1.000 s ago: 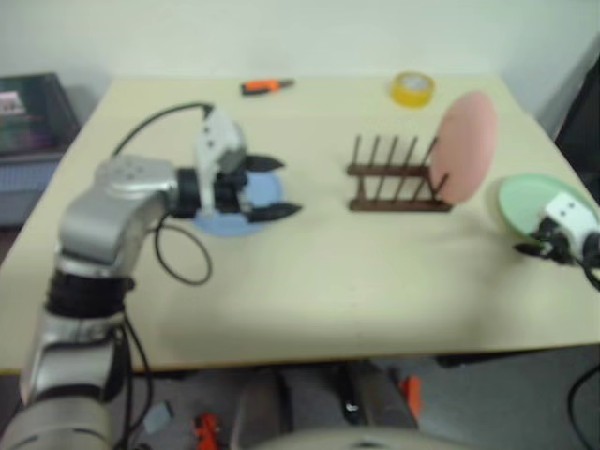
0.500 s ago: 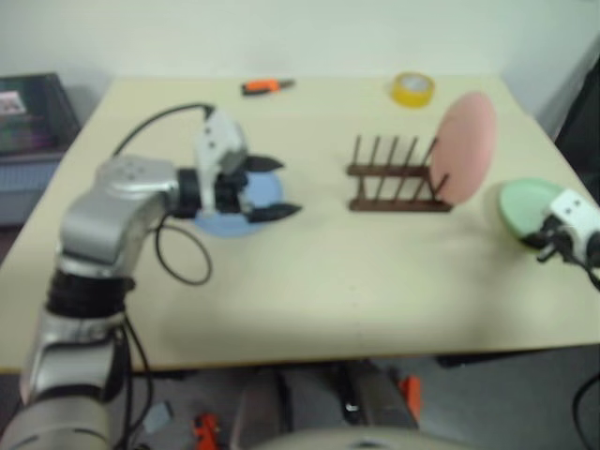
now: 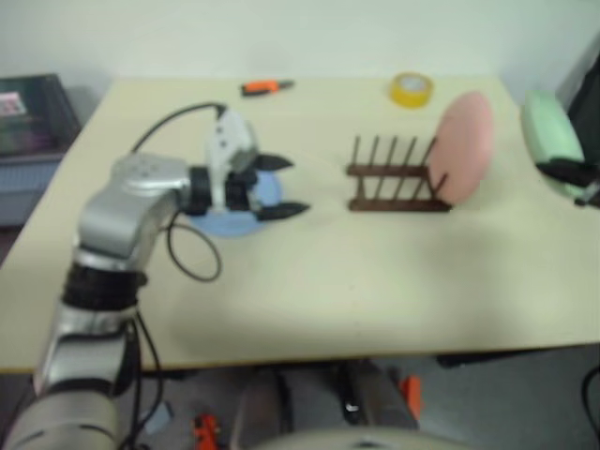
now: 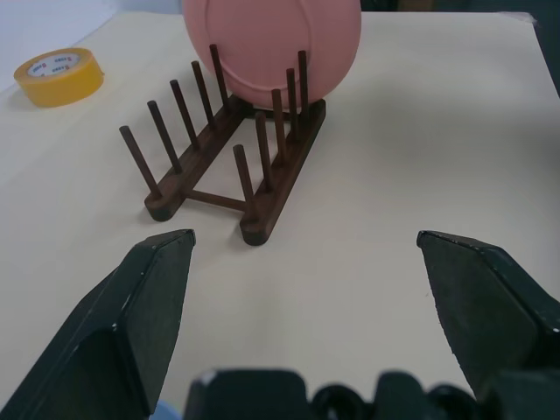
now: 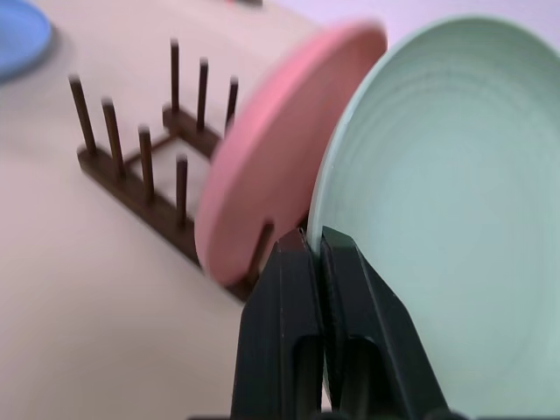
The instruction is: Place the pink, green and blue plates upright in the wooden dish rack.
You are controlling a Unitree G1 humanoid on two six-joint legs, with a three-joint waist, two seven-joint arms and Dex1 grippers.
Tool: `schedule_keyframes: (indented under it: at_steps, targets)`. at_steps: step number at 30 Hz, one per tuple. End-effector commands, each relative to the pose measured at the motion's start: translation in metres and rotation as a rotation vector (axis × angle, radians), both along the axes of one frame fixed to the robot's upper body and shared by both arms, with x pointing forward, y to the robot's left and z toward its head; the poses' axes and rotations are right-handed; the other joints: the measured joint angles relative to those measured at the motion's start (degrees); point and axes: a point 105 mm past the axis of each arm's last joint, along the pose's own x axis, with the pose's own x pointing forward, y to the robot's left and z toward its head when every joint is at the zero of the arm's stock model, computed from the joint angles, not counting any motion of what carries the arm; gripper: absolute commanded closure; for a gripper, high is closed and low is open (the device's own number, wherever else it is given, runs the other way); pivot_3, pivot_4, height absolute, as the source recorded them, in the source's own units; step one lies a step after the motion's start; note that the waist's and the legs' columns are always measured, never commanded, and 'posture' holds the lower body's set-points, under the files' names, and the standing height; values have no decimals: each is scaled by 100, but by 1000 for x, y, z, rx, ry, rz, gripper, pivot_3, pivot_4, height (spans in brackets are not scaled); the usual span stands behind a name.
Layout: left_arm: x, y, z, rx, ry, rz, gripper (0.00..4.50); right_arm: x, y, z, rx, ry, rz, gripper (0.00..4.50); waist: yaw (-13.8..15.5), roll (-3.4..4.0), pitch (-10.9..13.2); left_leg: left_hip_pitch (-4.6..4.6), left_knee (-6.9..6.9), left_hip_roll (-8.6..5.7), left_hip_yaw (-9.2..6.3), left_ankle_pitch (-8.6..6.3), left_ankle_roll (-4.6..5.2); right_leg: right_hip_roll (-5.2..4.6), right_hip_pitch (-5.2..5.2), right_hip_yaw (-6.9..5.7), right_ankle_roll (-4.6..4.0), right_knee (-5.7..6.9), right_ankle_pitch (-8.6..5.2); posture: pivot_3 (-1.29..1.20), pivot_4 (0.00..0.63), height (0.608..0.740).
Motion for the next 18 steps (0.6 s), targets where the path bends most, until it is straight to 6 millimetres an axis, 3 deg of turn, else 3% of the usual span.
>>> schedule_keyframes:
  at_steps: [1,5,13,18]
  targets:
    - [0,-1,13,-7,-58,-9,0,-6,8,37,19,-131,17,4473,11,0,0,-2,0,0,2,0,0,-1,0,0,0,-3,0,0,150,740]
    - [0,0,13,-7,-61,-5,0,-8,28,65,46,-223,92,4473,5,1,0,-3,-2,0,8,0,1,-2,-5,0,1,-4,0,0,150,740]
    - [-1,2,13,-8,-65,5,0,-9,60,102,74,-358,212,4473,4,1,0,-4,-3,3,1,0,1,-1,-4,2,-2,-6,-1,0,150,740]
    - [-1,3,13,-9,-69,14,0,-8,94,126,249,-441,354,4473,-20,1,0,-5,-4,5,2,0,1,0,-7,3,-2,-3,-1,0,150,740]
